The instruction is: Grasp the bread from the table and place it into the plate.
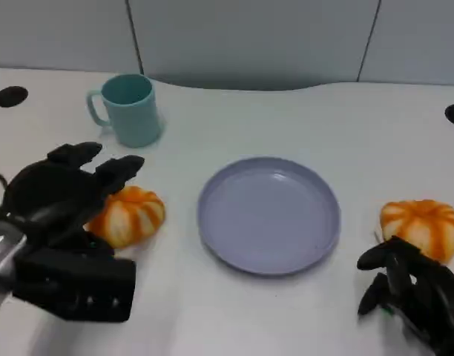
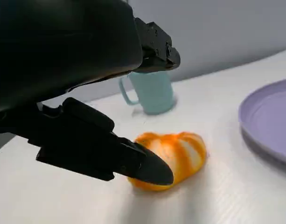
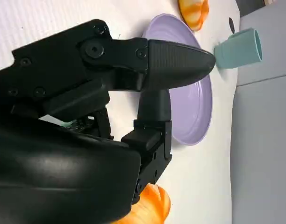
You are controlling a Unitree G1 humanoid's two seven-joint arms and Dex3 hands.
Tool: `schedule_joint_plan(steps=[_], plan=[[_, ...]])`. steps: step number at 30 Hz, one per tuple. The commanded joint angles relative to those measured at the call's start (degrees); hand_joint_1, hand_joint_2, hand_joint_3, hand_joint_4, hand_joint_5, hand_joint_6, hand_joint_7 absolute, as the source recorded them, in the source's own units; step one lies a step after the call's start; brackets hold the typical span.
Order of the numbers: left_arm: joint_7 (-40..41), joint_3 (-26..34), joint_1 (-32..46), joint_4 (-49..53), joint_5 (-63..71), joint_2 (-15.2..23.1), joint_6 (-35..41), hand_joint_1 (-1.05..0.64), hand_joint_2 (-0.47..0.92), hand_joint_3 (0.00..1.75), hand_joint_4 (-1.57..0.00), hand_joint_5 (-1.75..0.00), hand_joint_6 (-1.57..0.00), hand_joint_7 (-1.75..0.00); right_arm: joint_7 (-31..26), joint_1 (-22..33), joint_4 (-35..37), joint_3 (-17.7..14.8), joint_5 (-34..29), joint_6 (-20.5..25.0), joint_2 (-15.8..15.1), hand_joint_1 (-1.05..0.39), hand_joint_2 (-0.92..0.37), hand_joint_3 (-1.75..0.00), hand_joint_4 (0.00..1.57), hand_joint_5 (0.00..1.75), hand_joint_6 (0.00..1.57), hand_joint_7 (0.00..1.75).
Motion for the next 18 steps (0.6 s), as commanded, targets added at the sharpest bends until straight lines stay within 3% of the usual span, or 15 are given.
schedule_joint_plan(steps=[1,5,10,18], plan=[[-1.16,-5.05,-8.03,11.02,0.78,0.05,1.45,-0.7,0.84,0.01,0.0,0.0,-0.05,0.0,-0.4,1.72,-1.18,0.01,0.05,2.09,-0.33,-0.31,-0.92,-0.59,0.58,1.75,0.46,1.54],[0.43,-8.53,-11.62,17.2,0.59,-0.44,1.63,-0.7,0.84,0.0,0.0,0.0,-0.05,-0.01,-0.72,2.06,-1.64,0.07,-0.31,2.44,-0.45,-0.31,-0.92,-0.6,0.58,1.75,0.45,1.53],[0.27,-13.76,-20.22,35.6,-0.39,-5.84,0.88,-0.71,0.82,0.0,0.0,0.0,-0.06,-0.01,-3.19,3.93,-5.24,1.16,-3.08,2.7,-0.69,-0.3,-0.92,-0.59,0.57,1.74,0.45,1.52],[7.39,-20.05,-26.32,53.13,-0.56,-11.76,-0.6,-0.75,0.8,0.0,0.0,0.0,-0.08,-0.02,-4.87,5.76,-9.41,1.84,-3.44,5.37,-0.49,-0.29,-0.92,-0.59,0.56,1.73,0.44,1.5]])
